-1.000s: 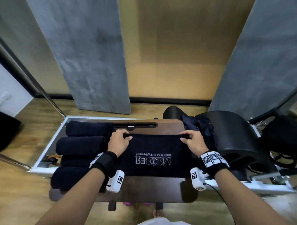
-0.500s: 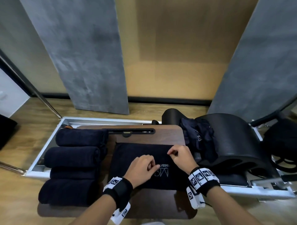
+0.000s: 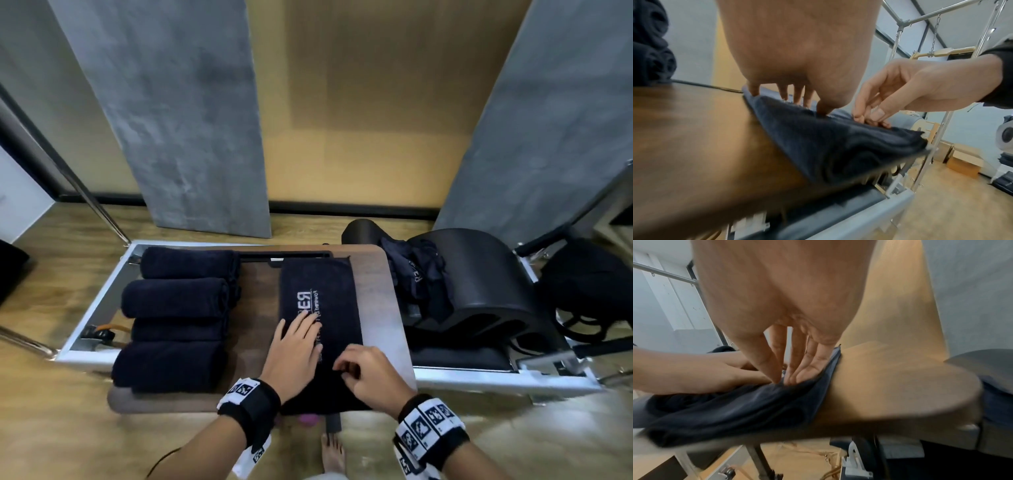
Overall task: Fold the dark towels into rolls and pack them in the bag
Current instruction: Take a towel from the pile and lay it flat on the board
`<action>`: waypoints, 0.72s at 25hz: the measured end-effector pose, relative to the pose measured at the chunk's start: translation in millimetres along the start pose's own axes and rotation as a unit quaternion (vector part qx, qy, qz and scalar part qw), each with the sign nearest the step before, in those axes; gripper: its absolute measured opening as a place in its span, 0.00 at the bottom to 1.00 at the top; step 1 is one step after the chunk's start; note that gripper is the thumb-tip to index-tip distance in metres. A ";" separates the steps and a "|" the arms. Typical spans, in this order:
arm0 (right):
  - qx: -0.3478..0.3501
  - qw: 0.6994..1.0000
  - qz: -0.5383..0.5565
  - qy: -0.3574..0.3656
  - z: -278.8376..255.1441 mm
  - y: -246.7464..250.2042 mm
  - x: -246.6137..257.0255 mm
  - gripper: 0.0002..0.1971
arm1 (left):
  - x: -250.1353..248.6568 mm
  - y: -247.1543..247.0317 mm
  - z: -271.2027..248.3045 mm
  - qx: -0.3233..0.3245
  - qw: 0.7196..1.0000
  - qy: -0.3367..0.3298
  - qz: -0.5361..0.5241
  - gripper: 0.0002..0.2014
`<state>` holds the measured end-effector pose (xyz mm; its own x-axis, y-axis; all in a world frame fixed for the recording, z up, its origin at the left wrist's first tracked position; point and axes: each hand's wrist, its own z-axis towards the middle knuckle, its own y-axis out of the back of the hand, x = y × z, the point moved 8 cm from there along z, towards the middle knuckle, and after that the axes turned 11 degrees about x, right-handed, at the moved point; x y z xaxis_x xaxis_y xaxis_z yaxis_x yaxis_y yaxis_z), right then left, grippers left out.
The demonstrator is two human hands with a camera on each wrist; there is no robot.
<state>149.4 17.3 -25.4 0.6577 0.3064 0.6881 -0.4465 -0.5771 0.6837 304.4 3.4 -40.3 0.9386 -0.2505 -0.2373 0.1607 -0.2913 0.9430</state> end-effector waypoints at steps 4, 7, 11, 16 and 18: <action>-0.054 0.998 -0.043 0.011 -33.1 -38.9 13.2 0.19 | -0.6 -29.9 -58.9 0.005 0.998 -0.054 -0.023 0.33; -0.052 0.994 -0.095 -0.013 -48.9 -58.1 16.0 0.30 | 4.1 -45.4 -96.1 0.020 0.997 -0.071 -0.011 0.39; -0.054 0.983 -0.169 -0.047 -65.4 -78.9 20.9 0.36 | 4.5 -47.3 -122.3 0.023 0.996 -0.090 -0.002 0.37; -0.072 0.976 -0.197 -0.061 -70.0 -82.3 28.5 0.33 | -0.4 -16.5 -144.0 -0.101 0.983 -0.091 -0.122 0.07; -0.091 0.973 -0.203 -0.054 -69.6 -76.0 34.3 0.28 | 3.7 -11.1 -148.0 -0.127 0.980 -0.073 -0.136 0.05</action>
<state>163.7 124.3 -36.9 0.8576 0.3947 0.3297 -0.2304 -0.2783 0.9324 351.3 142.4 -17.2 0.7996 -0.3301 -0.5016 0.4873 -0.1314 0.8633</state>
